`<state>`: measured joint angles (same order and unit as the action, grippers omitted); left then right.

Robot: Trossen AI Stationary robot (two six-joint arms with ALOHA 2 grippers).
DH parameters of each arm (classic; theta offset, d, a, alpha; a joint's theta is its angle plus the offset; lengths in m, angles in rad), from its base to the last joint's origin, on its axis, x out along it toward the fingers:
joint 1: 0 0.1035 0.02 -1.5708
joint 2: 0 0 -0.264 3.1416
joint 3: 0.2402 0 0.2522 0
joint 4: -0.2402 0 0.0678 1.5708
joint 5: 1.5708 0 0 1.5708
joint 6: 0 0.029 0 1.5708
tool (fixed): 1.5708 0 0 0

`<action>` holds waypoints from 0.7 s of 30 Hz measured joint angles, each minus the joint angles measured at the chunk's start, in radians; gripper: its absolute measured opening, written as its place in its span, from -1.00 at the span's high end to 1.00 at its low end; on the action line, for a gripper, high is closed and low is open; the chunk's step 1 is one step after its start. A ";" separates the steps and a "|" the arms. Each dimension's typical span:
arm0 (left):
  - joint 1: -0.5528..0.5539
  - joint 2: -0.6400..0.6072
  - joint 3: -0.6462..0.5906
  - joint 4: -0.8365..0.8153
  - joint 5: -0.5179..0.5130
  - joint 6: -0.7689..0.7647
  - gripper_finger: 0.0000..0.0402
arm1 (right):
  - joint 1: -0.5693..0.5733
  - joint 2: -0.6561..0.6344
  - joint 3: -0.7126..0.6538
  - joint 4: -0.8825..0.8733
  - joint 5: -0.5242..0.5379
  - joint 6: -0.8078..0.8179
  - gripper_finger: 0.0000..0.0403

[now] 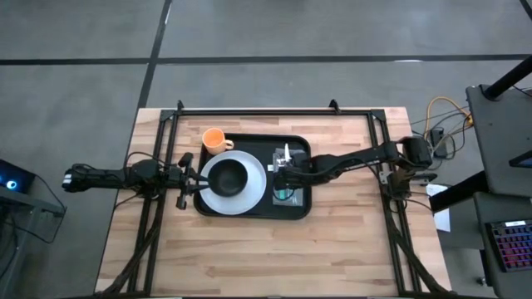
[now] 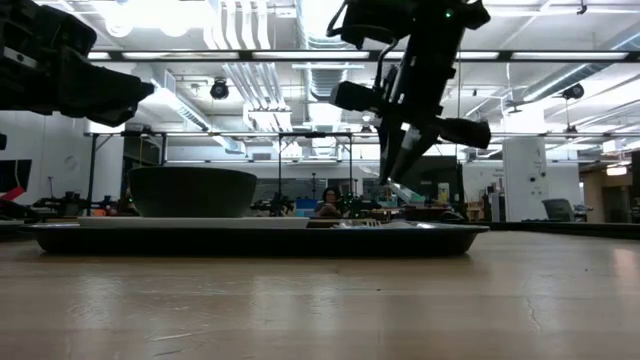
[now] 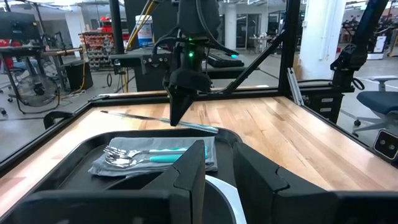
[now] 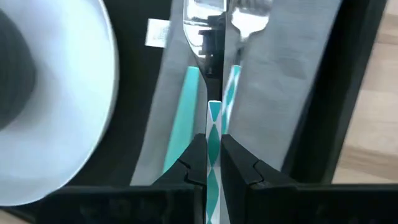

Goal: Set up tray
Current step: Put the white and blue knife on the gray napkin to the right of the white and blue fork

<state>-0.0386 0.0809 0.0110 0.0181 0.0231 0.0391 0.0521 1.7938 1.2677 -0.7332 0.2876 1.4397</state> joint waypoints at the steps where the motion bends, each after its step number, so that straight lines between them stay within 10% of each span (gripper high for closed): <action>1: 0.000 0.003 0.000 0.000 0.000 0.000 0.68 | 0.000 0.002 -0.001 -0.003 0.000 0.009 0.94; 21: 0.000 0.012 0.000 0.000 0.000 0.000 0.68 | -0.122 -0.031 -0.153 0.093 -0.087 0.009 0.94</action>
<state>-0.0387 0.0933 0.0109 0.0181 0.0231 0.0395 -0.0697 1.7626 1.1148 -0.6403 0.2005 1.4486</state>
